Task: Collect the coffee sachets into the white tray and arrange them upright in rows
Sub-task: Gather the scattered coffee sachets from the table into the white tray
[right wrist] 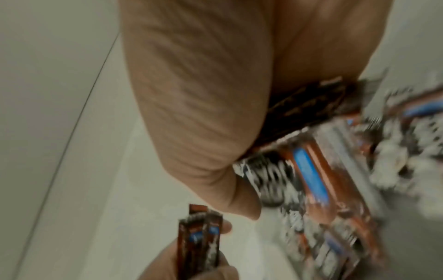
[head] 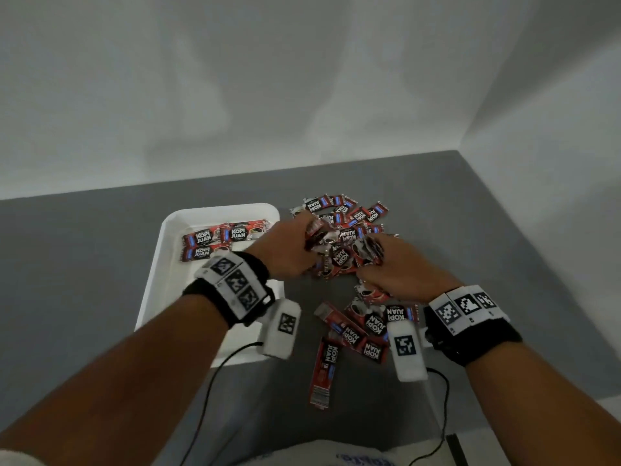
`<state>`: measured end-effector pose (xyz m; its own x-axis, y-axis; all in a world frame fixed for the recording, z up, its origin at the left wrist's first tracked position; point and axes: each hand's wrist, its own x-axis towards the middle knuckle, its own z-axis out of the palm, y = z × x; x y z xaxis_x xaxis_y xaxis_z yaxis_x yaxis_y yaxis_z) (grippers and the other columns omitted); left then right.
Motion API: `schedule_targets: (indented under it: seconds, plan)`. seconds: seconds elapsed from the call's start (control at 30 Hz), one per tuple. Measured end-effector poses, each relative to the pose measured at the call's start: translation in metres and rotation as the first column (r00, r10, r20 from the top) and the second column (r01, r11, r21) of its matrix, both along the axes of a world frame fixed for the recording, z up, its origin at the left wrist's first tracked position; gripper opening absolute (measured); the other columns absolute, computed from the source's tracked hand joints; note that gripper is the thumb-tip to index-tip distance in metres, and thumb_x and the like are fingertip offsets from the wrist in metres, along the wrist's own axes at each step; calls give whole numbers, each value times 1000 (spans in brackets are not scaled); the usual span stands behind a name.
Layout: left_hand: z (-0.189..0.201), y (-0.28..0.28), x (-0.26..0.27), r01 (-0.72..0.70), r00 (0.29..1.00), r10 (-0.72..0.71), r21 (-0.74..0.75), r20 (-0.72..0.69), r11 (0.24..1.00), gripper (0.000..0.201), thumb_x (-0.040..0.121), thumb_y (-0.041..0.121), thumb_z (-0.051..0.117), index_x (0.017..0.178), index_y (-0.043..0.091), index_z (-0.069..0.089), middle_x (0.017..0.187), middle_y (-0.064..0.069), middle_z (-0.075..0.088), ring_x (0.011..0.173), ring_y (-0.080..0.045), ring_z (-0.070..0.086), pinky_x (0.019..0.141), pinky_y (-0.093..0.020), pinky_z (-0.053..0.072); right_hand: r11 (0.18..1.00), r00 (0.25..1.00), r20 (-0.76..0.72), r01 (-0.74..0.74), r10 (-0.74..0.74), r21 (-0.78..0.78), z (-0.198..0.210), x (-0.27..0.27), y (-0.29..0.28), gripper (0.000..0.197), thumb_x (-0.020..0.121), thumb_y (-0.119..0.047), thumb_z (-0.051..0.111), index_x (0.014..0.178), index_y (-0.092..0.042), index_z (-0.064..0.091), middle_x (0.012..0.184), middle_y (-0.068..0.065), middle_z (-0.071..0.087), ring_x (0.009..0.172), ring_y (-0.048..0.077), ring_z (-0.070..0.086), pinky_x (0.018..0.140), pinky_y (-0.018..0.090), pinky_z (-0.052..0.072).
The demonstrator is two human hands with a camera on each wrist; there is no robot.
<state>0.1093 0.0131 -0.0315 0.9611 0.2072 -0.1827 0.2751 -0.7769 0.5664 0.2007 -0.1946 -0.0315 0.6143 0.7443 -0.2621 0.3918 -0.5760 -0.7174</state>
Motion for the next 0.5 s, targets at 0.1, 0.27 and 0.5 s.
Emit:
schedule_targets:
  seconds: [0.1, 0.27, 0.5]
  plan:
    - [11, 44, -49, 33, 987, 0, 199, -162, 980, 22, 84, 25, 69, 87, 26, 47, 83, 9, 56, 80, -18, 56, 69, -30, 42, 993, 996, -59, -66, 72, 97, 14, -26, 43, 18, 89, -24, 70, 103, -29, 62, 89, -11, 68, 73, 0, 65, 67, 20, 47]
    - [-17, 73, -121, 128, 862, 16, 248, -507, 960, 26, 79, 21, 63, 104, 25, 61, 102, 2, 68, 94, -21, 65, 83, -34, 55, 967, 971, 9, -241, 241, 89, 9, -79, 125, 21, 89, -4, 53, 101, -18, 64, 88, -7, 64, 69, 5, 56, 57, 17, 39]
    - [-35, 77, -156, 84, 890, -11, 139, -457, 987, 38, 89, 36, 67, 124, 22, 65, 119, -1, 66, 105, -22, 63, 89, -29, 51, 817, 831, 201, -412, 519, -404, -25, -116, 159, 10, 94, -17, 61, 99, -8, 62, 98, 11, 63, 90, 29, 64, 62, 28, 41]
